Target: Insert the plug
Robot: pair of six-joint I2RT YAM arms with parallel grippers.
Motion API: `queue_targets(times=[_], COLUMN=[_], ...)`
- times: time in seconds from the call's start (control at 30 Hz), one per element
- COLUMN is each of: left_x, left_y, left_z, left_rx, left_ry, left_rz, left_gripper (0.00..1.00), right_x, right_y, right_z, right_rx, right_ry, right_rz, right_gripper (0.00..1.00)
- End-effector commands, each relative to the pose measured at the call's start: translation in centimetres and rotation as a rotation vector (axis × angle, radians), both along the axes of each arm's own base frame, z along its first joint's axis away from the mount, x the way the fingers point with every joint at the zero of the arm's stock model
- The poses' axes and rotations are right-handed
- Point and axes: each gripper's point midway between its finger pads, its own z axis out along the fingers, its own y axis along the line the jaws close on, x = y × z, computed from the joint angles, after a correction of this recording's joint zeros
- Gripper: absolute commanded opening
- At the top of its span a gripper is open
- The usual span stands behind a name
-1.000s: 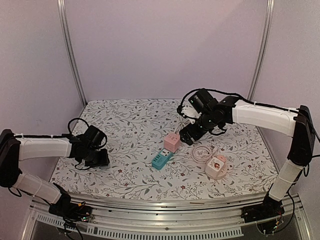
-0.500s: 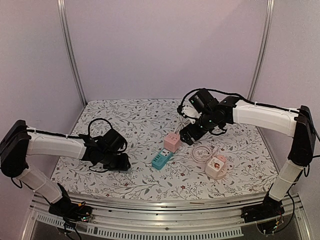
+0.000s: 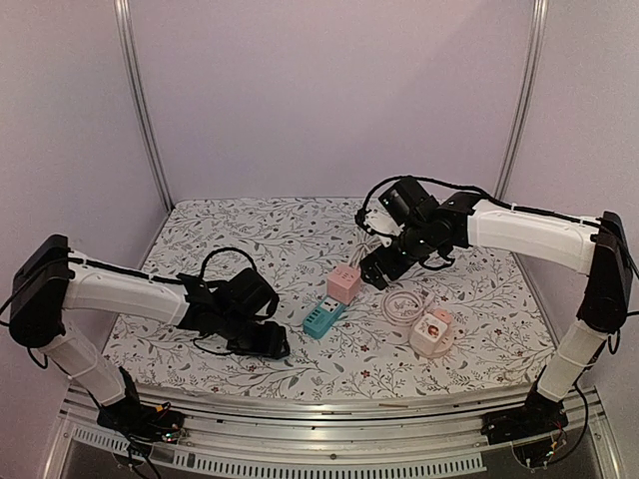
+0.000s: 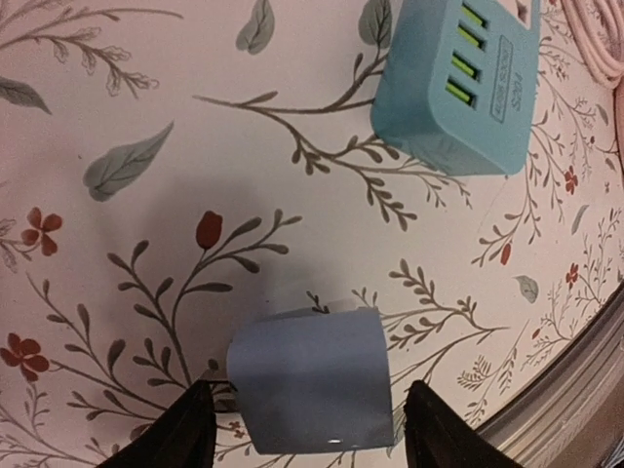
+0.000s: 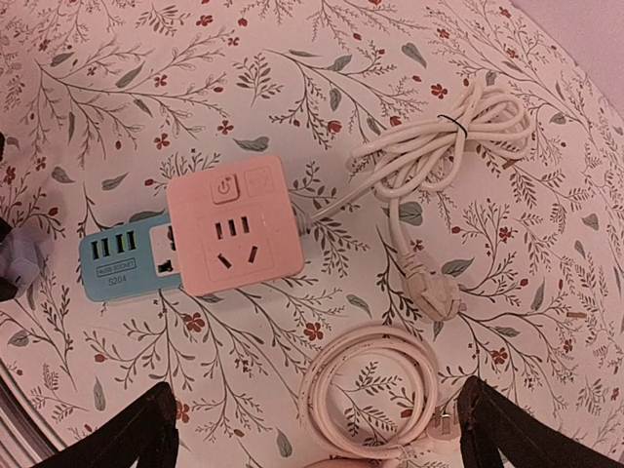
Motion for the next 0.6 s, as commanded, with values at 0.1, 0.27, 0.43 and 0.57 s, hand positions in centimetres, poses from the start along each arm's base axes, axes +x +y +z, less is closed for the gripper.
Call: queue_targets(times=[0.1,0.27,0.43,0.57], left_x=[-1.4,-1.4,-0.6,-0.8], left_y=[-0.9,-1.3,-0.3,-0.5], left_z=[2.0,3.8,5.1,5.4], left_rx=[-0.033,-0.061,0.031,0.089], left_ry=[0.012,-0.032,-0.202,-0.284], left_rz=[-0.086,-0.15,-0.348,-0.576], left_gripper=[0.78,0.81,0.84,0.84], right_x=[0.1,0.0,-0.1,-0.3], right_y=[-0.6,-0.6,-0.6,-0.7], right_z=[1.2,1.3,1.3,1.6], right_rx=[0.014,0.018,0.012,0.022], right_ry=[-0.033,-0.033,-0.036,-0.041], right_rz=[-0.017,-0.015,-0.003,0.001], right_gripper=[0.99,0.99,0.99,0.99])
